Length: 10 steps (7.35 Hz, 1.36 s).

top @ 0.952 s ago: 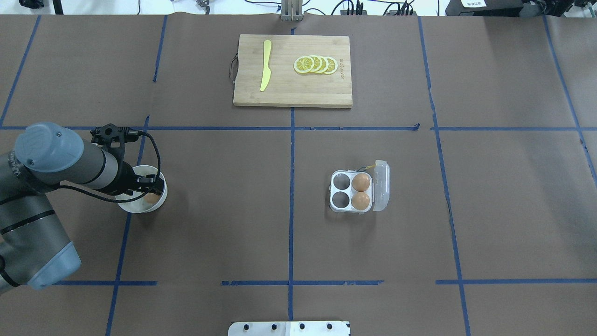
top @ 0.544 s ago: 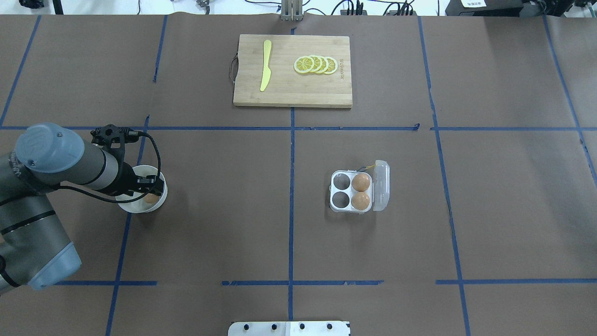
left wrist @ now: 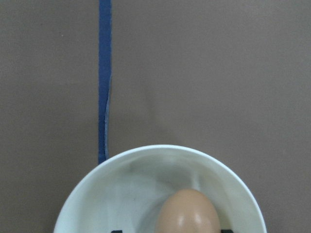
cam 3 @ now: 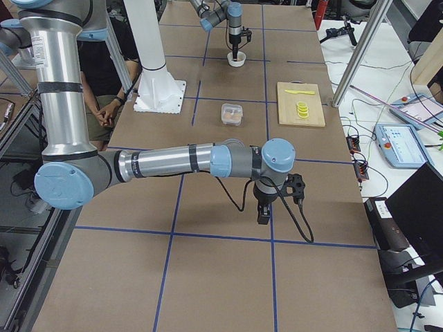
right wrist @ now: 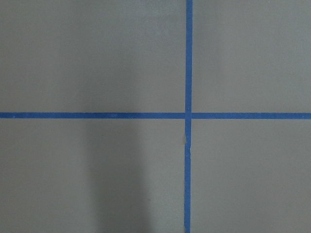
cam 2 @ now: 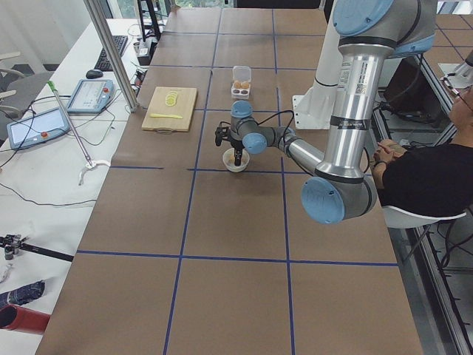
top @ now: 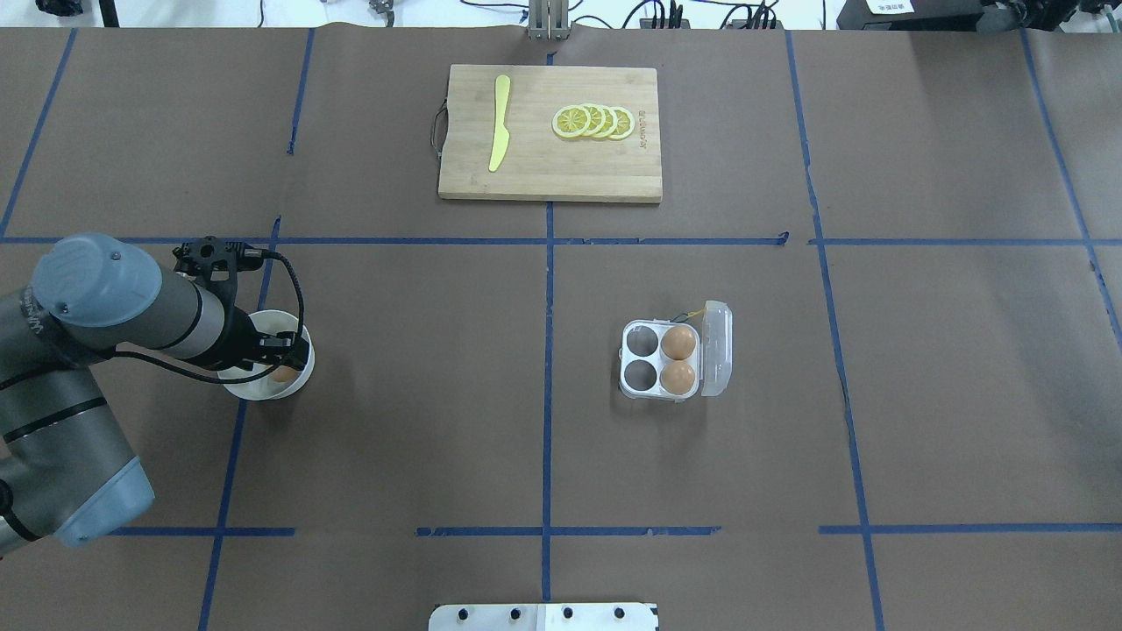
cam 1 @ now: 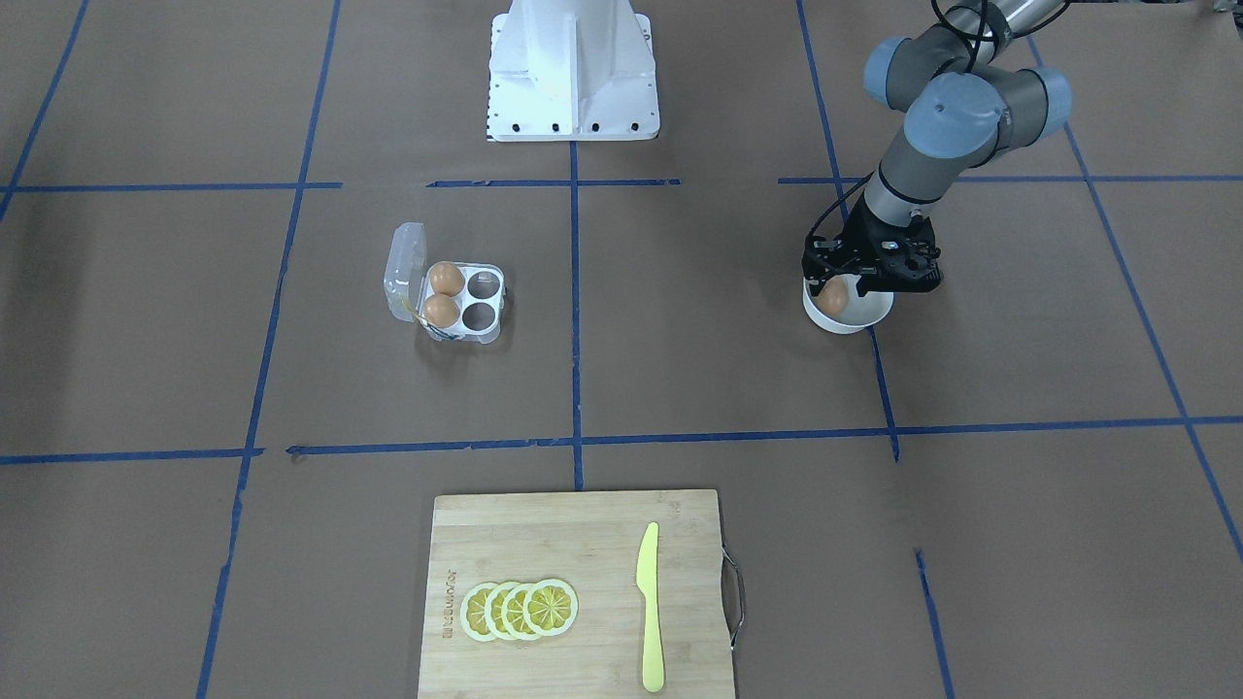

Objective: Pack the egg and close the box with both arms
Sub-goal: 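Lower the left gripper into the bowl and close it on the egg, then lift the egg with the left gripper and carry it to the carton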

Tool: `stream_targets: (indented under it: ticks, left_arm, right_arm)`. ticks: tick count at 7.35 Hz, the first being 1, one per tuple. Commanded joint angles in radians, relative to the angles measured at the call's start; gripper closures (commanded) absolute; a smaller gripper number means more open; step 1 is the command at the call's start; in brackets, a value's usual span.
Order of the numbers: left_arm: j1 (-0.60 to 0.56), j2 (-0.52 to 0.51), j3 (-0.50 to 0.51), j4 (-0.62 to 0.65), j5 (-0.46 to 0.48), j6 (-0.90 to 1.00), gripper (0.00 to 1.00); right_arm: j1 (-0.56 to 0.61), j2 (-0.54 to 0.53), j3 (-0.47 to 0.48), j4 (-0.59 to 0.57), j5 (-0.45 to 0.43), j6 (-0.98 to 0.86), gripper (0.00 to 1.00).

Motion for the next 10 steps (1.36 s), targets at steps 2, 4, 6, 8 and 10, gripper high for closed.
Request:
stream_targets:
  ticks: [2,4,6,8,10]
  left_arm:
    - [0.0,0.0,0.015,0.0,0.002,0.0,0.41]
    - [-0.001,0.001,0.012,0.0,0.0,-0.002,0.58]
    - [-0.007,0.007,-0.003,0.0,0.0,-0.002,0.74]
    - [-0.018,0.021,-0.058,0.005,-0.002,-0.002,1.0]
    - [-0.09,0.055,-0.213,0.105,-0.003,0.0,1.0]
  right_arm:
    - [0.0,0.0,0.0,0.0,0.0,0.001,0.0]
    - [0.0,0.0,0.0,0.0,0.0,-0.002,0.0]
    - [0.0,0.002,0.003,0.0,0.0,-0.004,0.0]
    - [0.002,0.002,0.006,0.0,0.0,-0.004,0.0]
    - [0.002,0.0,0.015,0.0,0.003,-0.005,0.0]
